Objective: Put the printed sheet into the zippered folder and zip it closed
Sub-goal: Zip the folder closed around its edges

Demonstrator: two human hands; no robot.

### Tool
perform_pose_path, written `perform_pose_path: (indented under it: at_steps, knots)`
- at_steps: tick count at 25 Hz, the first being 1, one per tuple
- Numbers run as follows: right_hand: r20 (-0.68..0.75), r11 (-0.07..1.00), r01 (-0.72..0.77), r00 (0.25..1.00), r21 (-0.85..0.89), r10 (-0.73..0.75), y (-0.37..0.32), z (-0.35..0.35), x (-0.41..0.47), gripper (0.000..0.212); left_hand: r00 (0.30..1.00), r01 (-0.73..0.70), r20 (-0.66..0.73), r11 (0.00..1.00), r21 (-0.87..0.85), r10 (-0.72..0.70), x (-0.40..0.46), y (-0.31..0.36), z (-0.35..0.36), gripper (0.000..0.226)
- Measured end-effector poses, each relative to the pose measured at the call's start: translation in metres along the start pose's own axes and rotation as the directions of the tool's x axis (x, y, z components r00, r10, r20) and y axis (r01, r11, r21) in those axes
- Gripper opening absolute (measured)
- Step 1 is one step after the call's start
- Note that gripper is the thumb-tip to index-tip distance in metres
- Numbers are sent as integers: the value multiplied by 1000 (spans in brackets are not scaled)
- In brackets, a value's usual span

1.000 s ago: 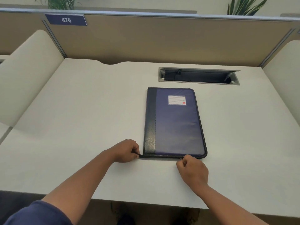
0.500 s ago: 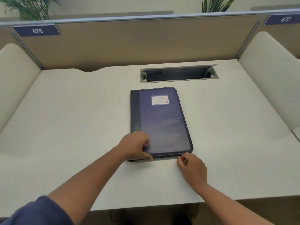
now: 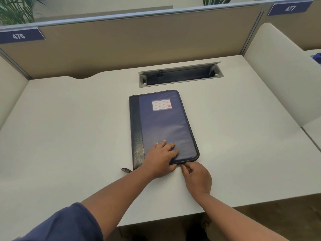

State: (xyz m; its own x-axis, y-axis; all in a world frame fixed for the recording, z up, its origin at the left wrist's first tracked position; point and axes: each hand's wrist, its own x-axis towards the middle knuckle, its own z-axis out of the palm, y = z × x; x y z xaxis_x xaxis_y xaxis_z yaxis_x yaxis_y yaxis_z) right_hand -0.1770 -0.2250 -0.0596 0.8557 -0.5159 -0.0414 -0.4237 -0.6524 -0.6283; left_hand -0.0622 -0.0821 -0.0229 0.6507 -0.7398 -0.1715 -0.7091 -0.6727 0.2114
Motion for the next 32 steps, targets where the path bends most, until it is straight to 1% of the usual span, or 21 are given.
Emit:
perform_pose_path:
  at_steps: [3, 6, 11, 15, 19, 21, 23, 28, 32]
  knots:
    - [-14, 998, -20, 1000, 64, 21, -4, 1, -1, 15, 1000, 18, 17, 1000, -23, -17, 2, 2, -2, 55]
    - [12, 992, -39, 999, 117, 38, -2, 0, -5, 21, 999, 28, 37, 999, -39, -27, 3, 2, -5, 56]
    - [46, 992, -55, 998, 111, 51, 1, -4, -5, 27, 998, 35, 51, 998, -58, -32, 4, 2, -8, 55]
    - [7, 985, -116, 993, 128, 116, 11, -17, 6, 33, 999, 18, 39, 997, -76, -16, 1, 1, -11, 51]
    - [-21, 988, -124, 992, 88, 127, 24, -32, 23, 32, 1000, -3, 15, 996, -86, 4, -3, 0, -13, 50]
    - [-9, 988, -128, 992, 85, 129, 28, -37, 32, 35, 1000, -5, 23, 997, -79, 7, -3, 1, -14, 50]
    - [22, 992, -108, 994, 65, 107, 32, -41, 42, 32, 1000, -12, 25, 998, -62, 13, -3, 2, -13, 50]
    - [80, 1000, -7, 997, -18, 9, 38, -50, 72, 13, 998, -33, 57, 999, -41, 35, -2, 2, -14, 49]
    - [105, 999, 30, 994, -28, -27, 34, -49, 98, 14, 997, -63, 43, 998, -28, 64, -2, 1, -14, 48]
